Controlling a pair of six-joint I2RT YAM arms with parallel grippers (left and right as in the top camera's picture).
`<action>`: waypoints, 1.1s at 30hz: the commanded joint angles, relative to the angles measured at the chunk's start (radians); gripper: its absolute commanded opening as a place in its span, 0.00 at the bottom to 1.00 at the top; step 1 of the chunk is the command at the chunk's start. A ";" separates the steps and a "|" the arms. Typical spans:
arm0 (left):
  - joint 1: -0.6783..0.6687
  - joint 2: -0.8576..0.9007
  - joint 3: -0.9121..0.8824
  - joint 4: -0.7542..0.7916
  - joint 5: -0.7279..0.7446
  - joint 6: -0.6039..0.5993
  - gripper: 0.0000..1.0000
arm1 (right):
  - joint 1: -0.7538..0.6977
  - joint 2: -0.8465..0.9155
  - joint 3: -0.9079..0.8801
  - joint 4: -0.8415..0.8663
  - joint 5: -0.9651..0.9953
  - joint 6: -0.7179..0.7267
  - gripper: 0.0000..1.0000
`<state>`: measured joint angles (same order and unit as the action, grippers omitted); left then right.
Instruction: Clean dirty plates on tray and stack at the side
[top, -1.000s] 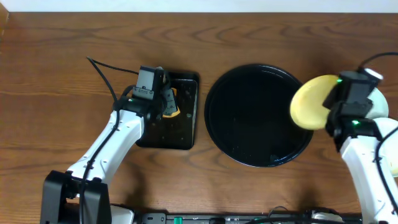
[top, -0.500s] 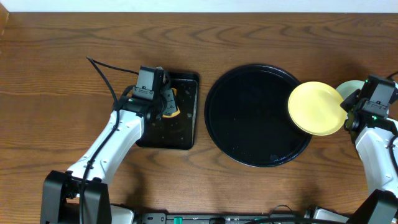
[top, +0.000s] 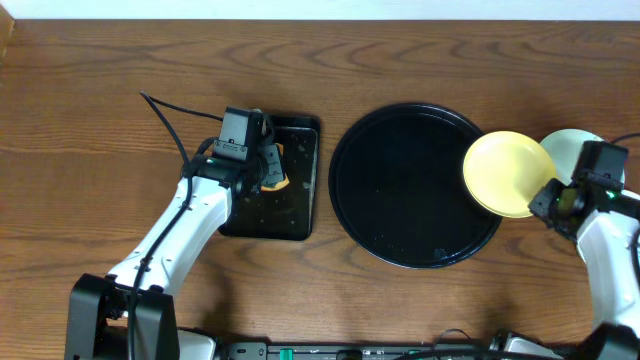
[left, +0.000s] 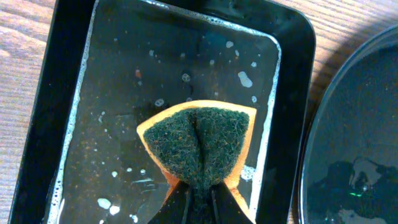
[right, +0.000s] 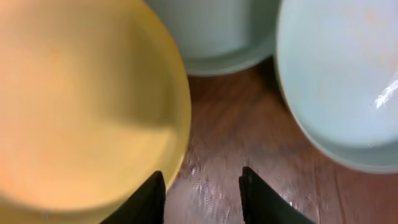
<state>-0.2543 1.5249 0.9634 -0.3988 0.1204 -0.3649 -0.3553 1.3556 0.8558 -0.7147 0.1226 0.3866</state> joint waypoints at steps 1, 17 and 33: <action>0.003 0.005 -0.010 -0.011 -0.010 0.013 0.08 | -0.064 -0.060 0.012 -0.043 -0.023 0.040 0.40; 0.003 0.005 -0.010 -0.012 -0.009 0.013 0.09 | -0.294 -0.060 -0.066 0.027 -0.022 0.049 0.01; 0.003 0.005 -0.010 -0.012 -0.009 0.013 0.08 | -0.294 0.142 -0.068 0.376 -0.001 0.092 0.01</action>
<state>-0.2543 1.5249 0.9634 -0.4091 0.1204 -0.3649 -0.6365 1.4502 0.7933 -0.3622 0.1089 0.4641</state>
